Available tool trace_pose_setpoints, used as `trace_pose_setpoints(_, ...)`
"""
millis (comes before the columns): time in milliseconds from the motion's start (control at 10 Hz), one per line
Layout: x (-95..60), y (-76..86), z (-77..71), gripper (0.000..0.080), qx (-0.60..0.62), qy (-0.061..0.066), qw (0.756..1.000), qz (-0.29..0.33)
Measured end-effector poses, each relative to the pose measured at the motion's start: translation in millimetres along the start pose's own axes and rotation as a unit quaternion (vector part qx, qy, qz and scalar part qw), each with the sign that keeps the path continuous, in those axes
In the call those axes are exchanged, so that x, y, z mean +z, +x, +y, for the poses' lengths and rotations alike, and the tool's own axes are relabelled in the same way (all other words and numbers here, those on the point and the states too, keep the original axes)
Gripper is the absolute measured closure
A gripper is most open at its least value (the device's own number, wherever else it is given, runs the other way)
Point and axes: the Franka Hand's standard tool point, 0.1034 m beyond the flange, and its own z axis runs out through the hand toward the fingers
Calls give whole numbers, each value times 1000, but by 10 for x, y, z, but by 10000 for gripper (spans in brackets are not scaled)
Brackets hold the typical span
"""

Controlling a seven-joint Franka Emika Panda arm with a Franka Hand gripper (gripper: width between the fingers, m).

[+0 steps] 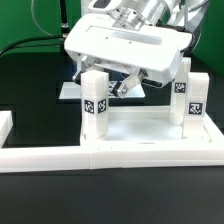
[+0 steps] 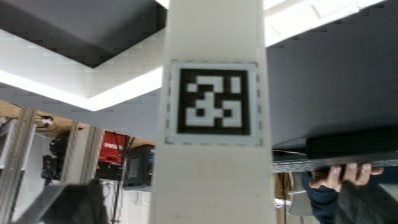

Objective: Assemble desk

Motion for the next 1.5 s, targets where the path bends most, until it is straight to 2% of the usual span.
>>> trace_pose_setpoints(100,-2,30,-9,151,-13,1,1000,0)
trace_pose_setpoints(300,-151,324,-70,151,0,23,999,-29)
trace_pose_setpoints(500,-145,487,11,151,9,20,994,-103)
trace_pose_setpoints(600,-166,509,32,151,12,20,990,-141)
trace_pose_setpoints(700,-182,527,90,151,17,16,981,-195)
trace_pose_setpoints(900,-261,611,197,151,39,21,959,-280)
trace_pose_setpoints(1000,-294,613,274,151,42,17,943,-329)
trace_pose_setpoints(1100,-283,633,331,151,44,14,935,-352)
trace_pose_setpoints(1200,-300,588,415,151,43,4,917,-396)
trace_pose_setpoints(1300,-252,660,391,151,48,8,924,-380)
trace_pose_setpoints(1500,-253,652,383,151,48,9,924,-379)
